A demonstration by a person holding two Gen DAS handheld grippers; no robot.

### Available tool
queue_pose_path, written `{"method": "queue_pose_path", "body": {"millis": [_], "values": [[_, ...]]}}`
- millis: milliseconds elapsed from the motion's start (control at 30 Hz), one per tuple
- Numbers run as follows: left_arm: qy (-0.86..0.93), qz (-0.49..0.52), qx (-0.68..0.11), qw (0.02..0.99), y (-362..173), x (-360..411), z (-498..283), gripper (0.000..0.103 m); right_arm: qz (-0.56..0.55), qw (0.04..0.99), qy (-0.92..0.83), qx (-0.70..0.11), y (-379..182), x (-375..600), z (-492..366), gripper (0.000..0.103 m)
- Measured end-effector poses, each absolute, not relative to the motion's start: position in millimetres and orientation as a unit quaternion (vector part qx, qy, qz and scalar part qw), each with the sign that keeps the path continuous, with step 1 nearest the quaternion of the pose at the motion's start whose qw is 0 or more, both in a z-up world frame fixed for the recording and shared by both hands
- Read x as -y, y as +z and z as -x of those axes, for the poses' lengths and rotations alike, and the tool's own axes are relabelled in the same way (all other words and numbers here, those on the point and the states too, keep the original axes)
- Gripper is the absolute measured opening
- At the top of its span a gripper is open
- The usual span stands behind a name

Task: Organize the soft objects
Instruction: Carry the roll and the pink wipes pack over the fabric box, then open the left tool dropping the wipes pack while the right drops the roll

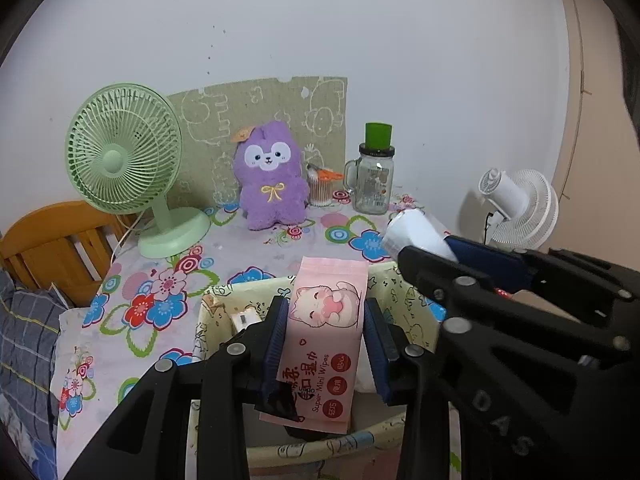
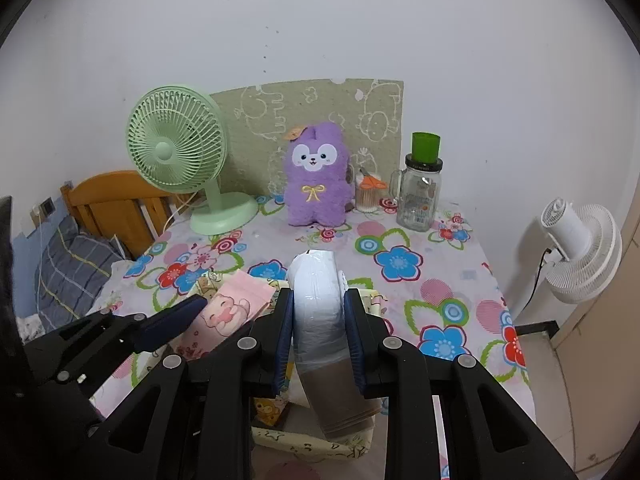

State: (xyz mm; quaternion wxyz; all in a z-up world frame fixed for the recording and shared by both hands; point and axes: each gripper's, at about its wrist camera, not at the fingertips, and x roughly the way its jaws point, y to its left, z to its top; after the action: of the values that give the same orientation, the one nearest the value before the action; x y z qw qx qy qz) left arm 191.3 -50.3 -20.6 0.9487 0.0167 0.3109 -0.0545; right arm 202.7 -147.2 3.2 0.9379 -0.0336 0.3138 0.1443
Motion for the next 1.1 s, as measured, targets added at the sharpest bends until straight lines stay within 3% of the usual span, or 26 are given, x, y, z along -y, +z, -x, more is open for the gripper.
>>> {"method": "queue_pose_path", "body": {"millis": [833,900,967,1100], "values": [[-0.049,-0.010,-0.355,0.934,-53.7,44.2,-234.2,0.042,0.039,0.923,0.135,-0.358,-27.6,149.8,-248.7,0.028],[-0.047,-0.011,-0.357,0.933,-54.2,40.8,-233.6,0.045,0.041,0.921,0.139,-0.360,-29.5,146.2,-250.1,0.028],[-0.042,-0.013,-0.356,0.933,-54.2,37.3,-232.6,0.058,0.044,0.921,0.143,-0.360,-30.6,142.2,-251.0,0.028],[-0.034,-0.016,-0.357,0.933,-54.8,30.6,-230.5,0.062,0.043,0.918,0.153,-0.364,-34.8,134.0,-255.0,0.028]]}}
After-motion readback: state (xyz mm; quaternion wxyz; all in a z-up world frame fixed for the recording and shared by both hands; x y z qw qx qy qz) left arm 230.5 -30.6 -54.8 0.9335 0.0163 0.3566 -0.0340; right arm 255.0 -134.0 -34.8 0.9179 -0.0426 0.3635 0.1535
